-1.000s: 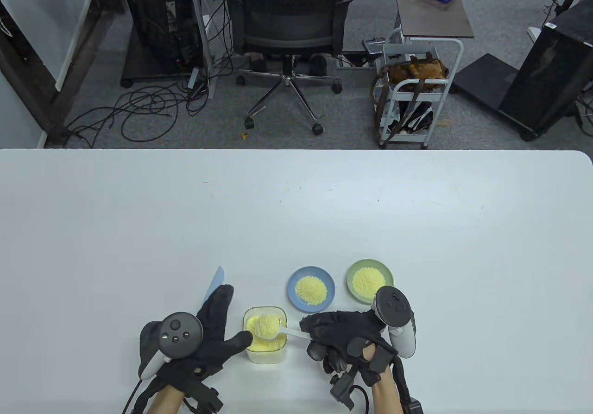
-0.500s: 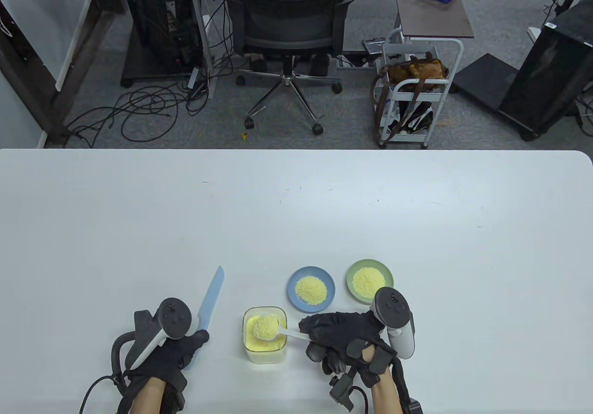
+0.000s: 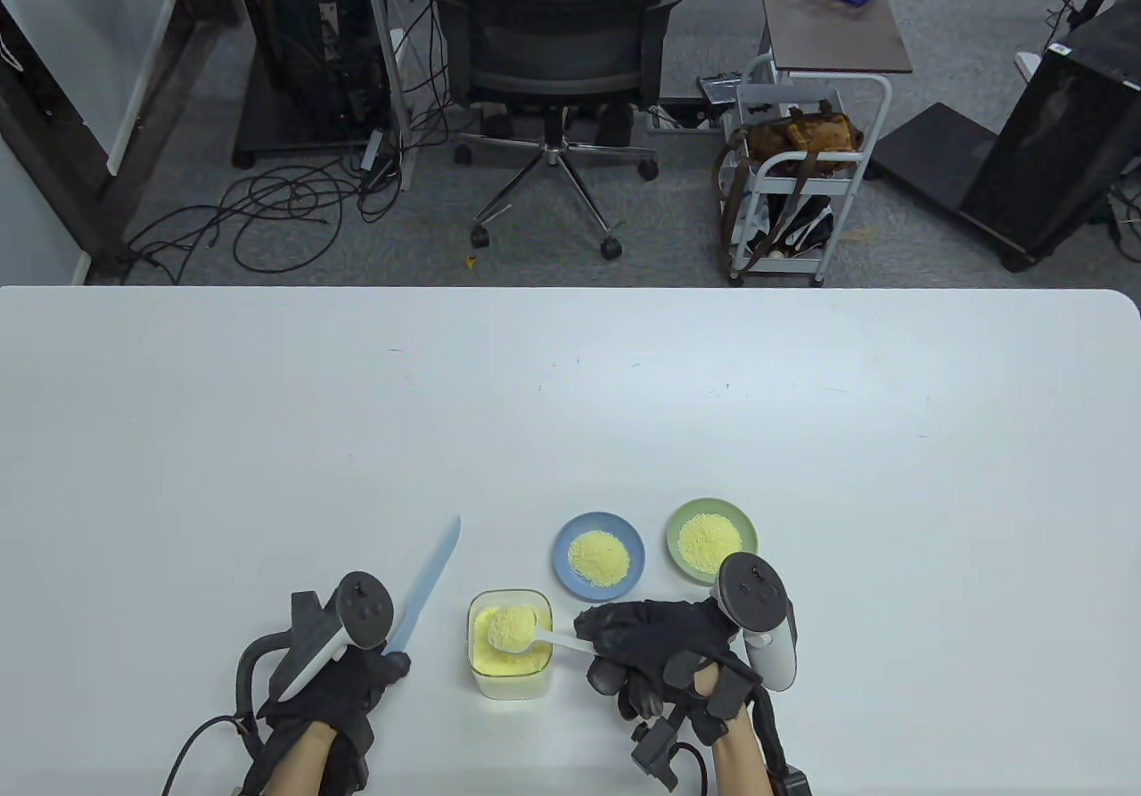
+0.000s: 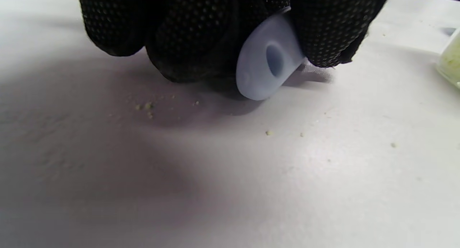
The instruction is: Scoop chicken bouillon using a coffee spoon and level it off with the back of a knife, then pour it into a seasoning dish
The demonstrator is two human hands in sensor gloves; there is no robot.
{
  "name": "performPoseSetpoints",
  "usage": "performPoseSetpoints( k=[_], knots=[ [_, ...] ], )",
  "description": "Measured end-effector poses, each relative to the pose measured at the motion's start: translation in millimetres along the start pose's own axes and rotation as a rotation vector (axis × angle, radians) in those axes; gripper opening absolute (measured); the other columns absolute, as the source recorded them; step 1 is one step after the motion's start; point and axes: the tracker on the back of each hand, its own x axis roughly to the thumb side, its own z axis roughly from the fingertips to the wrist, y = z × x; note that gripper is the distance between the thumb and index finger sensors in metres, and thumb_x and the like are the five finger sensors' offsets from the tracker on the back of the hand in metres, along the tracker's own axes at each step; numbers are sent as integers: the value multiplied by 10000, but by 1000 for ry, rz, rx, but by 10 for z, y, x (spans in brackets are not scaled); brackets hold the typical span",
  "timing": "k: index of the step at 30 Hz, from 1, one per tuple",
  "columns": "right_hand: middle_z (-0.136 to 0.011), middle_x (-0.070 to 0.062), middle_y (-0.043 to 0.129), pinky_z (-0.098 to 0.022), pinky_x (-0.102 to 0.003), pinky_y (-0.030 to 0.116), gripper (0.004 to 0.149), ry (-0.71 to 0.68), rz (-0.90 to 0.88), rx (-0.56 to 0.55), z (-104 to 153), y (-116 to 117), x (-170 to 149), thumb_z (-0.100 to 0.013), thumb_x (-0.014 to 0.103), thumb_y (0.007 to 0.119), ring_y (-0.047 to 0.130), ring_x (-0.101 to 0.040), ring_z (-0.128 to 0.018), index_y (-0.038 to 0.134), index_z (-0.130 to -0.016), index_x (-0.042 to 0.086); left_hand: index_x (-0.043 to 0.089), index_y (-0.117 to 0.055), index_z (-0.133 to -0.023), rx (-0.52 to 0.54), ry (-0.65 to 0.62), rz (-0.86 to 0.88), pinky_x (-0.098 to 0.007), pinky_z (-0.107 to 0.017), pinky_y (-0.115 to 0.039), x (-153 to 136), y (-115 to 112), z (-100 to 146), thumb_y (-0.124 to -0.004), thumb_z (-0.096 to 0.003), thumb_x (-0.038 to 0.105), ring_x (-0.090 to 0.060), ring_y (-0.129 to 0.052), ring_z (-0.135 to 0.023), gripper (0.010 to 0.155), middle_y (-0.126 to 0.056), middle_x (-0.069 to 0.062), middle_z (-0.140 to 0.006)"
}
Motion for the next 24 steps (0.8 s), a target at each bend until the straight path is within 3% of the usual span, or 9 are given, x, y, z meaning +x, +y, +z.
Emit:
performPoseSetpoints(
  k=[3,6,9,12,19,24],
  knots=[
    [-260,-253,962,-18,-290,916,370,1,-2,0,0,6,-1,-401,141,801,898,82,109,798,-683,-99,121,-865,-730,45,-58,127,-425,-425,-809,-34,127,111,-899,-401,464,-165,-996,-316,476,-972,-105,-523],
    [-261,-253,962,-19,-290,916,370,-2,0,-3,-2,6,2,-401,141,800,898,82,109,797,-684,-98,120,-873,-725,162,-234,324,-421,-421,-813,-11,380,395,-904,-401,467,-162,-998,-309,476,-976,-104,-516],
    [-263,-253,962,-20,-290,916,372,-1,0,-6,-3,4,-1,-401,142,800,899,82,108,796,-685,-98,118,-876,-731,63,-473,492,-423,-427,-808,76,489,593,-913,-410,466,-165,-997,-314,475,-978,-108,-519],
    [-263,-254,962,-20,-291,916,371,0,1,-17,-2,-1,-1,-401,140,799,899,80,107,795,-684,-99,102,-881,-731,-67,-625,515,-429,-424,-803,235,450,643,-919,-419,455,-176,-994,-311,474,-977,-122,-518],
    [-266,-255,961,-22,-292,916,373,-5,6,-20,0,-3,-1,-402,141,798,900,79,107,794,-685,-101,99,-883,-729,-118,-669,396,-426,-418,-806,487,322,698,-916,-420,455,-171,-995,-303,472,-979,-120,-511],
    [-266,-258,961,-22,-294,916,373,-19,-1,-9,1,6,9,-402,139,798,901,78,107,793,-686,-103,99,-882,-728,-123,-618,334,-426,-416,-807,519,272,653,-912,-423,457,-169,-998,-301,471,-981,-118,-510]
  ],
)
